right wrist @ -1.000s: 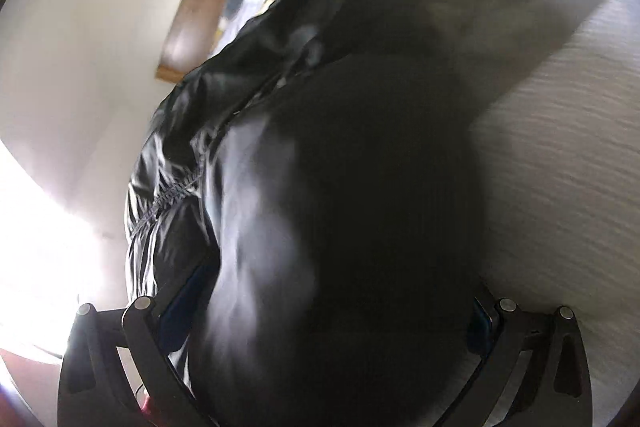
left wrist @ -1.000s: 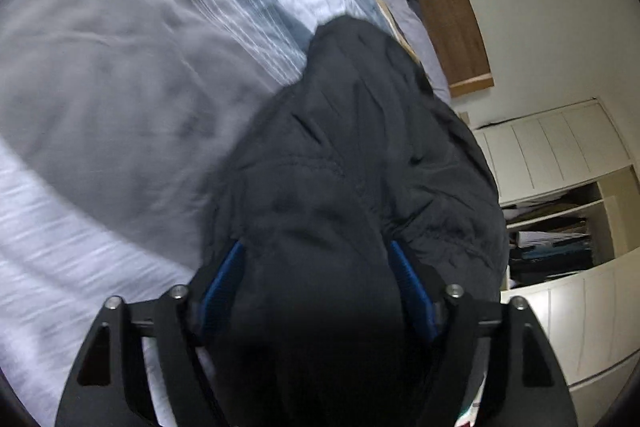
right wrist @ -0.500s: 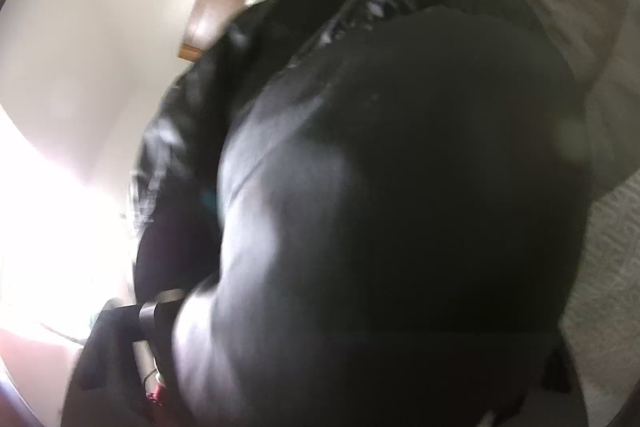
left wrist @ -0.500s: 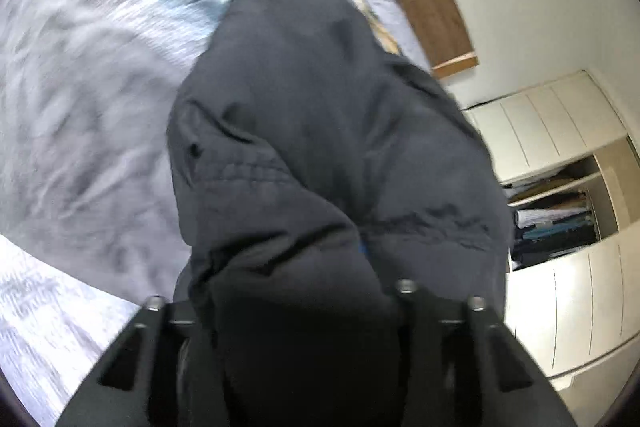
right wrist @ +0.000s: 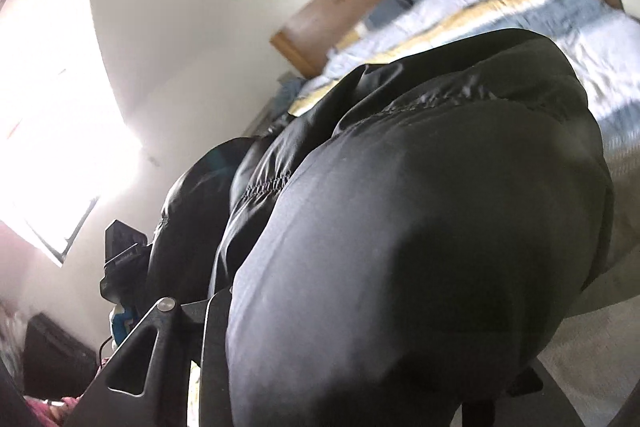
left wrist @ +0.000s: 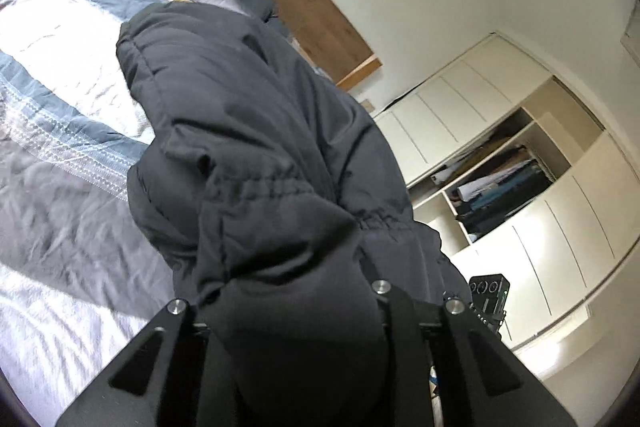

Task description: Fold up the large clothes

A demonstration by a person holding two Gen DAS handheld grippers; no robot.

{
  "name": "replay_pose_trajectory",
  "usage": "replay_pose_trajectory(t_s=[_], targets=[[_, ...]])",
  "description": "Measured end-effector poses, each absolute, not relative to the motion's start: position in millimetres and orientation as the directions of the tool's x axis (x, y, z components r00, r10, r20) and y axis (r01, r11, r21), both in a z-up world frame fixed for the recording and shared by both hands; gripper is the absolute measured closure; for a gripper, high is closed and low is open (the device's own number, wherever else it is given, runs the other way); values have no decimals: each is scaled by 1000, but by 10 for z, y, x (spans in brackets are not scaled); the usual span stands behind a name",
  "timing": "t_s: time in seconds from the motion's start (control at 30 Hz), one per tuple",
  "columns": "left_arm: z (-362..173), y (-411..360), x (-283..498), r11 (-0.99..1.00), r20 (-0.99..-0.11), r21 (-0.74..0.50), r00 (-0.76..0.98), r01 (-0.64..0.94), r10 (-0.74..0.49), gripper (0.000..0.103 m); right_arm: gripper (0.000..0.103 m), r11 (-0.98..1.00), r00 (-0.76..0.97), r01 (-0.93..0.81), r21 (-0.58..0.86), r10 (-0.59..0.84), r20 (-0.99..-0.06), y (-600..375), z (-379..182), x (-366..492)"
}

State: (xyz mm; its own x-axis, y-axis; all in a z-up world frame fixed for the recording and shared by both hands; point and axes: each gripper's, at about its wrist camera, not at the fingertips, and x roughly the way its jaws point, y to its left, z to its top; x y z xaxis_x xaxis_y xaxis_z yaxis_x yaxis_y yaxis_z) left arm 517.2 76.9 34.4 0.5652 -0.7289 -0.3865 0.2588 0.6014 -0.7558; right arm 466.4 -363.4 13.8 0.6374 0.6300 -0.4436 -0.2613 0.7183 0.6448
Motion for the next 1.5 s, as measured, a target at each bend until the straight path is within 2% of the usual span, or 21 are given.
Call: replay_pose_trajectory(t_s=[0.13,0.3,0.4,0.47,0.53,0.57,0.6,0.67,0.8,0.97,1.23,1.5], targets=[[163,918,4808,612,-411,-754,555,239,-723,84,67,715,632,-270,645,637,-441,-3631,114,4376],[-396,997,4660,710,-553,-691,535,132,-638,83,67,760,589,-136,635,578,-565,-3649,-475,4307],[-643,1235,4624,756,-629,-654,525,42,-573,75,61,784,582,-30,620,518,-627,-3821,-733,4223],[-687,1370,4619,770,-657,-638,514,11,-552,64,43,816,574,29,577,459,-678,-3916,-824,4143],[-681,1502,4571,812,-702,-583,510,-10,-497,43,30,840,568,85,536,401,-719,-3967,-831,4006],[-671,1548,4542,825,-713,-565,510,-12,-481,41,23,849,564,106,518,378,-734,-3978,-823,3937],[-634,1636,4481,839,-725,-544,512,-16,-460,41,21,857,563,122,501,356,-746,-3995,-810,3887],[-594,1809,4438,831,-715,-556,529,-33,-457,41,12,881,566,152,448,294,-770,-4075,-757,3805],[-361,2238,4154,838,-715,-535,584,-102,-385,39,8,917,567,212,338,167,-807,-4230,-620,3520],[-100,2415,3603,875,-731,-468,613,-128,-301,38,7,935,598,231,271,83,-797,-4213,-325,3144],[229,1843,2730,939,-735,-339,641,-62,-223,36,4,969,675,158,192,36,-737,-3720,102,2322],[375,1331,1978,984,-708,-171,701,-57,-83,36,2,993,735,93,76,-17,-678,-2949,330,1693]])
